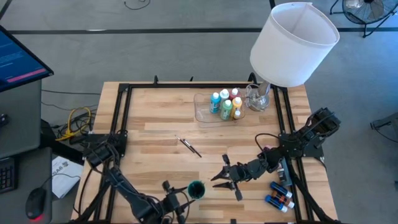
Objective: Pick & Place Paint Supplies
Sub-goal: Adjust the green cup on the table, then put the silver paintbrush into the green cup
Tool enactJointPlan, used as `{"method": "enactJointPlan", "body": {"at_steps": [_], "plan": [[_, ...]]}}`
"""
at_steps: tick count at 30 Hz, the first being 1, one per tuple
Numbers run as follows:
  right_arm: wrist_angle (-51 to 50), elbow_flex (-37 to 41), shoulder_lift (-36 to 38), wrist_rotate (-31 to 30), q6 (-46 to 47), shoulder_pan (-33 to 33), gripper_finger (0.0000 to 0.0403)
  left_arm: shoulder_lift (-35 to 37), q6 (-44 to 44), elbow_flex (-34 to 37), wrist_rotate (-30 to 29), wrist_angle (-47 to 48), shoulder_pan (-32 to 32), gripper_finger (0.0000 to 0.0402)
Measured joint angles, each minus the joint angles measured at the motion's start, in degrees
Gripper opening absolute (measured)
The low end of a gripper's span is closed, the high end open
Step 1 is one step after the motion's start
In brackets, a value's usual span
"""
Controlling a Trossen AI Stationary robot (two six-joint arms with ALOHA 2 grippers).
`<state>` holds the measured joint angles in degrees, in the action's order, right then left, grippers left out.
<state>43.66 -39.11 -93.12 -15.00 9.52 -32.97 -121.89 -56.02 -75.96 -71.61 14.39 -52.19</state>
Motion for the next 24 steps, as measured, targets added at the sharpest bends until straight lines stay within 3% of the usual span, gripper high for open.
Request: {"method": "enactJointPlan", "body": {"at_steps": [13,24], "plan": [[-1.14,0.00,0.00,-0.02,0.13,0.00,0.0108,0.00,1.80,0.00,-0.01,0.20,1.12,0.0186],[-1.27,0.00,0.00,-0.04,0.50,0.00,0.0108,5.83,5.49,0.02,-3.59,0.66,-5.74,0.0186]]}}
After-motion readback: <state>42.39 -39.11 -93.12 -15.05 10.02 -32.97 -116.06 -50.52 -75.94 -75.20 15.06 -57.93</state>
